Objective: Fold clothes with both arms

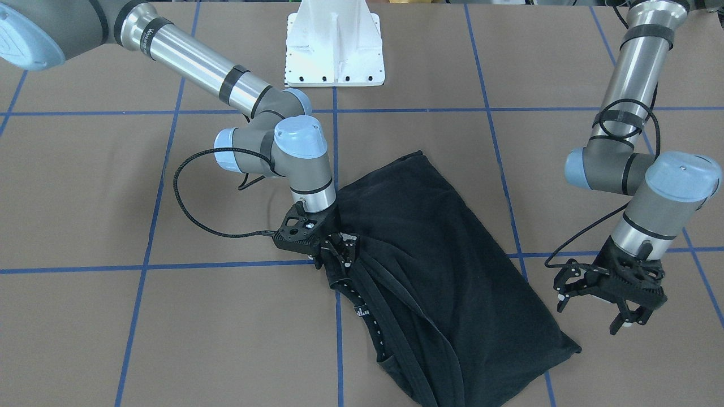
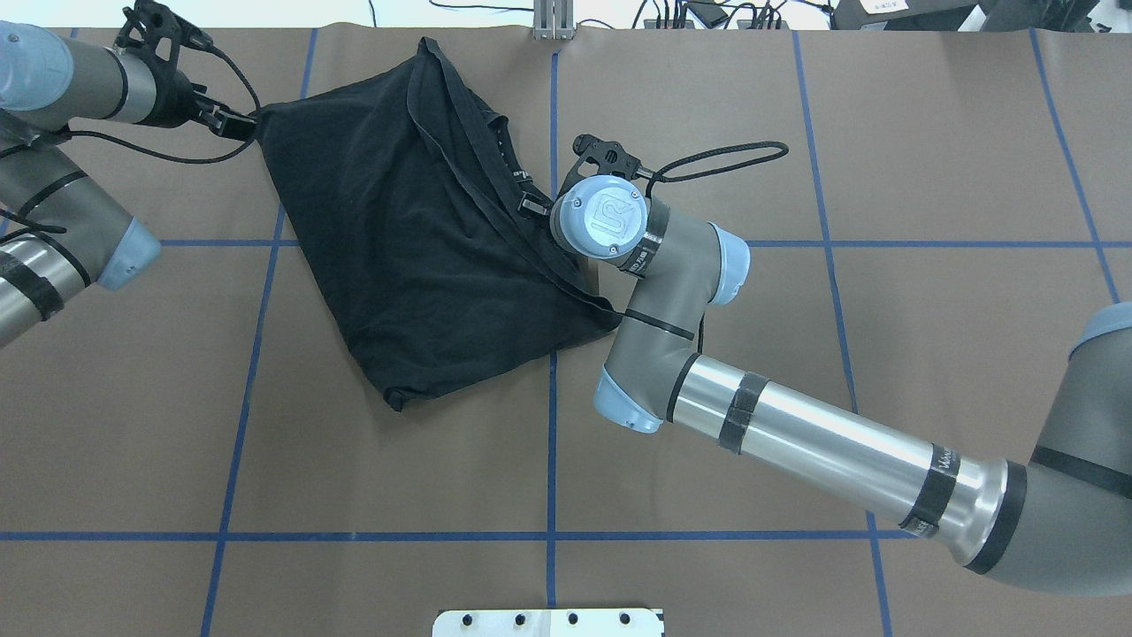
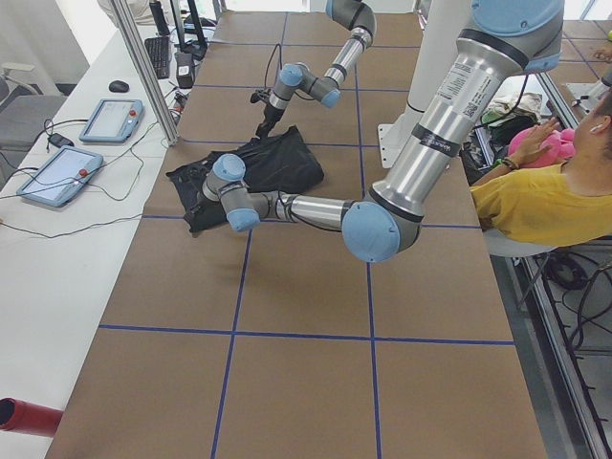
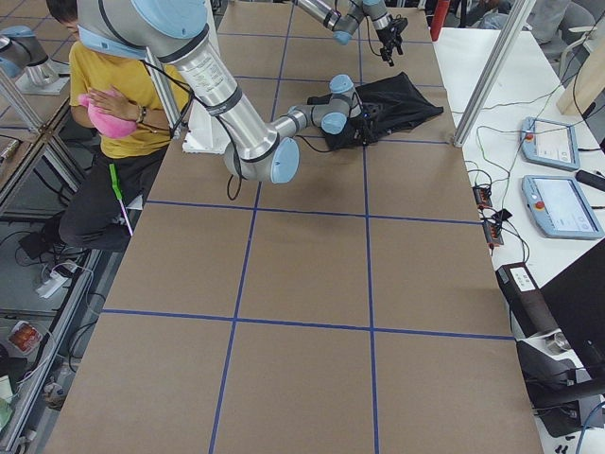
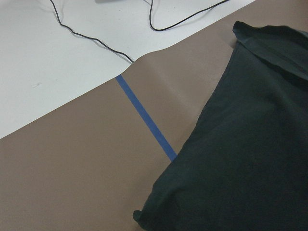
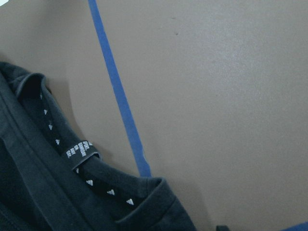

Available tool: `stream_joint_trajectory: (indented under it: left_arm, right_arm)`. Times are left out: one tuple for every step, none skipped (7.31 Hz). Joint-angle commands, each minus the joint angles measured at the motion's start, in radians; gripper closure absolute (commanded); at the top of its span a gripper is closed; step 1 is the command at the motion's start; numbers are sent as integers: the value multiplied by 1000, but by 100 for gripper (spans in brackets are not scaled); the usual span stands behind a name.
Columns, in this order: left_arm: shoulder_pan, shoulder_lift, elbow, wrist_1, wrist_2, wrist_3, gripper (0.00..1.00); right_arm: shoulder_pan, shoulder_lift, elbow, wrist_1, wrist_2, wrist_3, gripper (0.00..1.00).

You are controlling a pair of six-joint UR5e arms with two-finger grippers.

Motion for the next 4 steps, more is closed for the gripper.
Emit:
stream_joint_trajectory:
  left_arm:
    - [0,0,0,0,-1,0,0]
    - [0,0,0,0,-1,0,0]
    - [0,0,0,0,-1,0,0]
    - [0,0,0,0,-1,0,0]
  right_arm:
    - [0,3,0,6,0,1,100]
    - [0,3,0,3,0,-1,100]
    - [0,3,0,3,0,-1,100]
    - [0,7,4,1,0,-2,100]
